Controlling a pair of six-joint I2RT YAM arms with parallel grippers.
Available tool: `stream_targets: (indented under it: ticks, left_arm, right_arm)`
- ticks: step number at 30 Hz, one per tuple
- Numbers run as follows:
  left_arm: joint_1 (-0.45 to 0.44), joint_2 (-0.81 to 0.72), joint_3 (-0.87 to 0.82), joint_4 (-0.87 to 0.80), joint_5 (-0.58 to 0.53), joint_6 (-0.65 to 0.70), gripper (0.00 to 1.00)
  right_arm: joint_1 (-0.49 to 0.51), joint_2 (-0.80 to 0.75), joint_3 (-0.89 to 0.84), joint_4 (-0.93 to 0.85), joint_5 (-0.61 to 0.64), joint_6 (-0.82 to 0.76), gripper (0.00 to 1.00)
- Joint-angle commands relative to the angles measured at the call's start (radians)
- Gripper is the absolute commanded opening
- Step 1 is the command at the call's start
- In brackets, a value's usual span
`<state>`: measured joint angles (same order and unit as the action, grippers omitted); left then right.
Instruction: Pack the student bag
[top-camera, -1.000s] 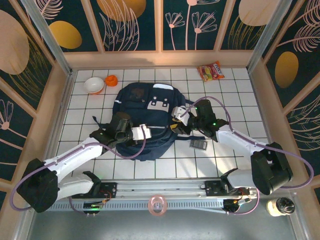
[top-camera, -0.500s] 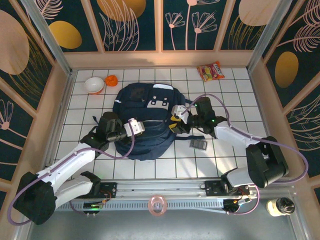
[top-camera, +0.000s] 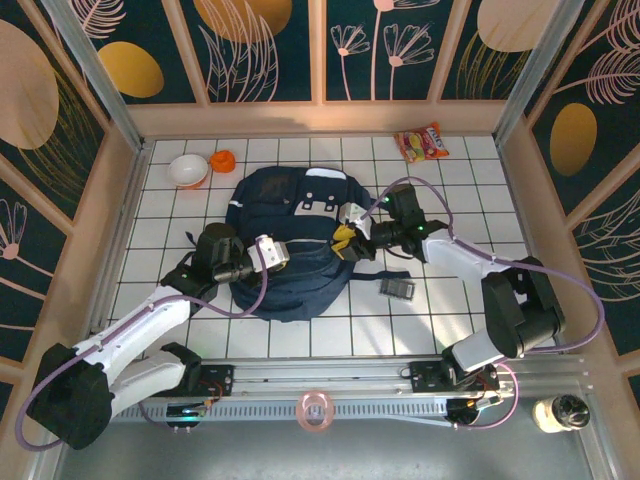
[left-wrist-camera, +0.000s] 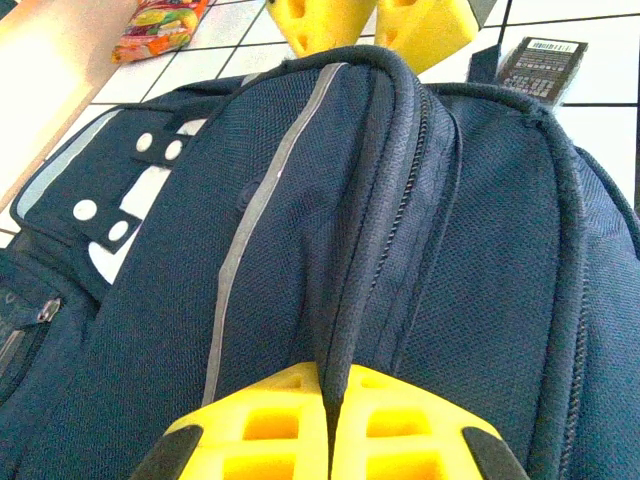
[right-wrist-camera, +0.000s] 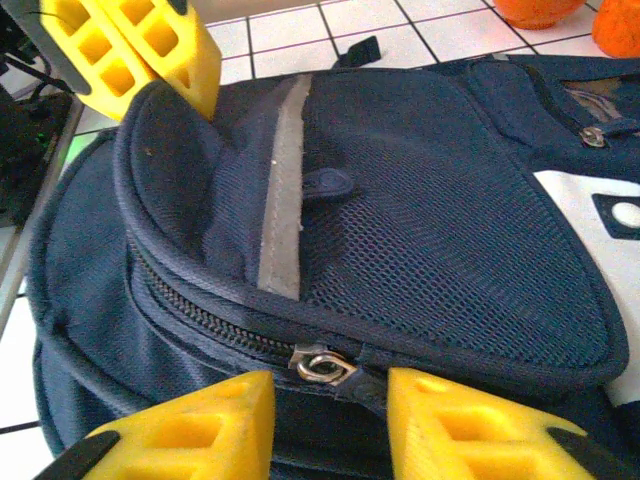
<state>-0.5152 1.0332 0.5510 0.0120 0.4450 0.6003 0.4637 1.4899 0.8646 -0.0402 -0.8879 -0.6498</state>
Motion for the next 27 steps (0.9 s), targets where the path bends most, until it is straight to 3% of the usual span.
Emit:
stream_targets:
  ticks: [1, 7, 10, 12, 14, 20, 27]
  left_arm:
    - [0.000, -0.007, 0.021, 0.134, 0.067, -0.017, 0.00]
    - [0.000, -0.007, 0.023, 0.135, 0.044, -0.014, 0.00]
    - [0.001, -0.009, 0.024, 0.137, 0.049, -0.015, 0.00]
    - [0.001, -0.007, 0.027, 0.141, 0.060, -0.019, 0.00]
    - [0.001, -0.007, 0.032, 0.141, 0.076, -0.023, 0.00]
    - [0.001, -0.012, 0.028, 0.149, 0.085, -0.029, 0.00]
    - [0.001, -0.012, 0.023, 0.184, 0.123, -0.051, 0.00]
  right_arm:
    - [0.010, -0.002, 0.034, -0.117, -0.082, -0.006, 0.28]
    - [0.010, -0.025, 0.028, -0.177, -0.077, 0.007, 0.15]
    - [0.009, -0.027, 0.029, -0.187, -0.070, 0.010, 0.14]
    - [0.011, -0.024, 0.028, -0.179, -0.061, 0.014, 0.18]
    - [0.012, -0.020, 0.025, -0.144, -0.032, 0.035, 0.28]
    - [0.000, -0.090, -0.003, -0.097, 0.052, 0.035, 0.37]
    - [-0.041, -0.169, -0.081, 0.049, 0.058, 0.050, 0.46]
